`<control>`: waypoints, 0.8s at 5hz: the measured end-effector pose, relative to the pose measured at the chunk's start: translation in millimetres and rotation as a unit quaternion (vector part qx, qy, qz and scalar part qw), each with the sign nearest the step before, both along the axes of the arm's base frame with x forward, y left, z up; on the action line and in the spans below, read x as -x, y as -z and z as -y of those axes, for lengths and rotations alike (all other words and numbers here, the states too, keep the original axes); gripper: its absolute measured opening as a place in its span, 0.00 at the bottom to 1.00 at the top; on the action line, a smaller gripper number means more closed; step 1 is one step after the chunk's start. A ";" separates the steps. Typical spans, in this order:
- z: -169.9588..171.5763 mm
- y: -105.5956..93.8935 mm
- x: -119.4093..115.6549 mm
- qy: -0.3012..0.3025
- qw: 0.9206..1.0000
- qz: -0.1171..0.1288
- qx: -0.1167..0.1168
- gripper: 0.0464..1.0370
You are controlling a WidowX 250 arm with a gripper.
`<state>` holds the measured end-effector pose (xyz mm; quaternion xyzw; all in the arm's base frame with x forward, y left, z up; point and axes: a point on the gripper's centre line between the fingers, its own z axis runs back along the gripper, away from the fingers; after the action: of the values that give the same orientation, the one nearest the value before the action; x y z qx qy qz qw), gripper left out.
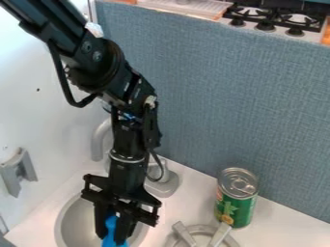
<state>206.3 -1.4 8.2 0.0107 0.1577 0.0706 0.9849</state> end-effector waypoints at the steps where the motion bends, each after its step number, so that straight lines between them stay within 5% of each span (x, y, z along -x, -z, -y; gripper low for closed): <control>1: 1.3 12.2 -13.8 0.026 0.999 0.020 0.013 0.31; 4: 1.3 40.7 -34.7 0.047 0.999 0.019 0.018 0.31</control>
<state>241.0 -2.6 -32.4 -0.0011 0.1400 0.0219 0.9899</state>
